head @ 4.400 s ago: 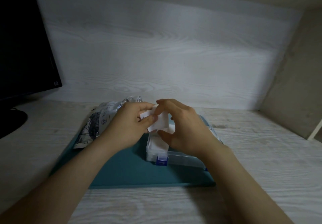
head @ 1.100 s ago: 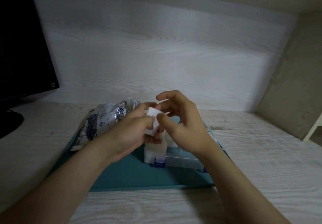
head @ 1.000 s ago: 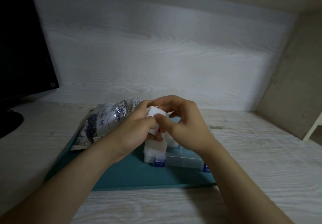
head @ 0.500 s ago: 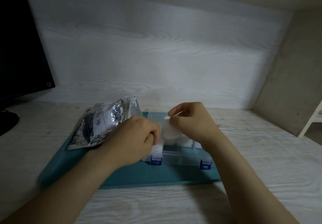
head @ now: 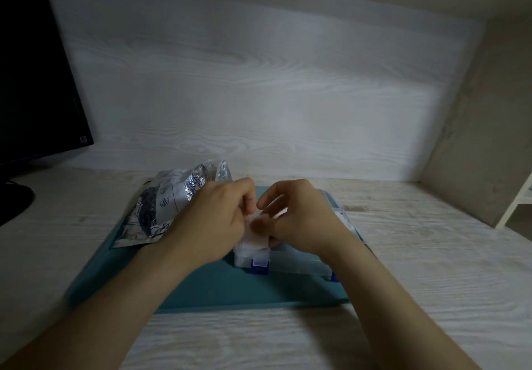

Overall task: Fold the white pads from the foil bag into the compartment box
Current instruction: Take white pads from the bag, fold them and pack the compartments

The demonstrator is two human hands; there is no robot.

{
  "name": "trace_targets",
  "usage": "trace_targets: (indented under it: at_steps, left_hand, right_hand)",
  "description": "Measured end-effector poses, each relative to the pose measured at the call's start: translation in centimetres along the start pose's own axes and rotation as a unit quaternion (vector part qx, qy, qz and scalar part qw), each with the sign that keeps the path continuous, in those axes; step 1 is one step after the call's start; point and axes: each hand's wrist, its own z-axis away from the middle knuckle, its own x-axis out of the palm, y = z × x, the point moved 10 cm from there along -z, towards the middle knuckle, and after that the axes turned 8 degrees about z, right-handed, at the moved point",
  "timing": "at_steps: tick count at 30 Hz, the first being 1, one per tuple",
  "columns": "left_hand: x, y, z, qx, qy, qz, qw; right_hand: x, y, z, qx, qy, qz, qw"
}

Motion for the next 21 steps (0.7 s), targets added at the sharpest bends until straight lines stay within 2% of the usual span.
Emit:
trace_targets:
  at_steps: [4,16,19,21]
  left_hand:
    - [-0.1,-0.4,0.0,-0.016,0.005,-0.007,1.0]
    - [-0.4,-0.3,0.0,-0.041,0.013,-0.007,0.999]
    - [-1.1,-0.1,-0.2,-0.014,0.042,0.0,0.999]
    - [-2.4,0.1,0.0,0.012,0.102,-0.007,0.995]
  right_hand:
    - [-0.9,-0.7,0.0,-0.033,0.056,0.1,0.993]
    - [0.7,-2.7,0.2,-0.139,0.055,0.183,0.972]
    - [1.2,-2.5,0.2,-0.14,0.031,0.206,0.968]
    - [1.0,-2.7,0.2,-0.143,0.034,0.211,0.966]
